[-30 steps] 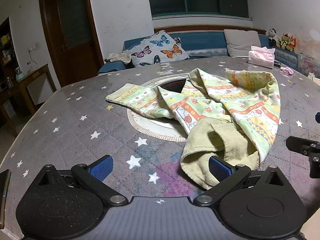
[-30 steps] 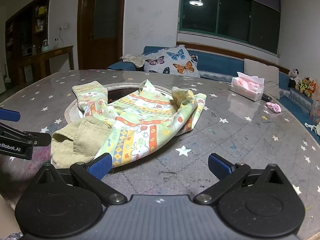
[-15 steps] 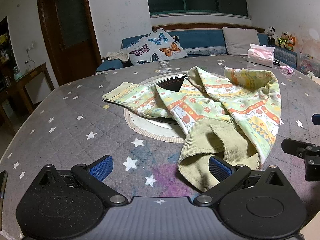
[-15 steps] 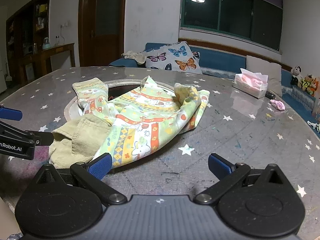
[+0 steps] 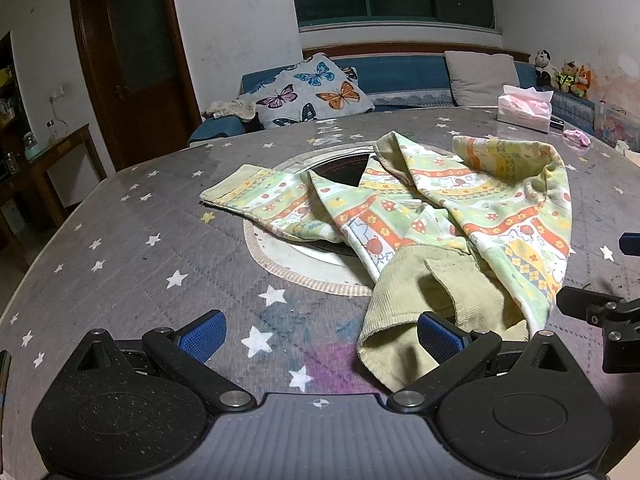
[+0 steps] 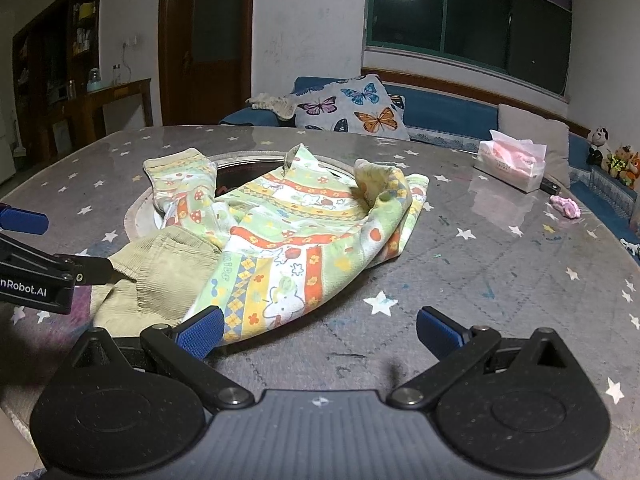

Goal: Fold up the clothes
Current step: 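Approach the crumpled striped shirt with both grippers open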

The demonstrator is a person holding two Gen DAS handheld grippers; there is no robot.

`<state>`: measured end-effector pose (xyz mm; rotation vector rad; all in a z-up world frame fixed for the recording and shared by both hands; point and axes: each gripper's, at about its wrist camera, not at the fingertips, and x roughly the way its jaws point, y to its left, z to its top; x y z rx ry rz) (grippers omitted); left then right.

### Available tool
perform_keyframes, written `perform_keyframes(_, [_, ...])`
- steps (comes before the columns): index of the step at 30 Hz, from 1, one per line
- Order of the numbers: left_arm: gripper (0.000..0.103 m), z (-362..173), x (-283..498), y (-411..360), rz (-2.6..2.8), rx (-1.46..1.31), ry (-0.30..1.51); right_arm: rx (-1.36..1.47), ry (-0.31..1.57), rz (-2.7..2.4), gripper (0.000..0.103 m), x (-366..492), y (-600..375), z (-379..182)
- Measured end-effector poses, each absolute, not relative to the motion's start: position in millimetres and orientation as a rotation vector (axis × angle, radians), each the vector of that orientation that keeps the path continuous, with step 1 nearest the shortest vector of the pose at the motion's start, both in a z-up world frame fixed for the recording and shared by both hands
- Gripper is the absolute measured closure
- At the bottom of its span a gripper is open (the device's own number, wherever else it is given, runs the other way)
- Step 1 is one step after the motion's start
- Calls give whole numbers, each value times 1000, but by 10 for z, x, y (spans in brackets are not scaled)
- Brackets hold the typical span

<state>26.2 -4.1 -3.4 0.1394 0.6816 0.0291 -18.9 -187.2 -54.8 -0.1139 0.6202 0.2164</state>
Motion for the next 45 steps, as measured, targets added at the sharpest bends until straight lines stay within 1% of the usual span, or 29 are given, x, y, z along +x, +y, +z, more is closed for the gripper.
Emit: perform_keyframes(45, [0, -14, 489, 2, 31, 153, 694, -143, 644, 228, 0, 52, -1851, -518])
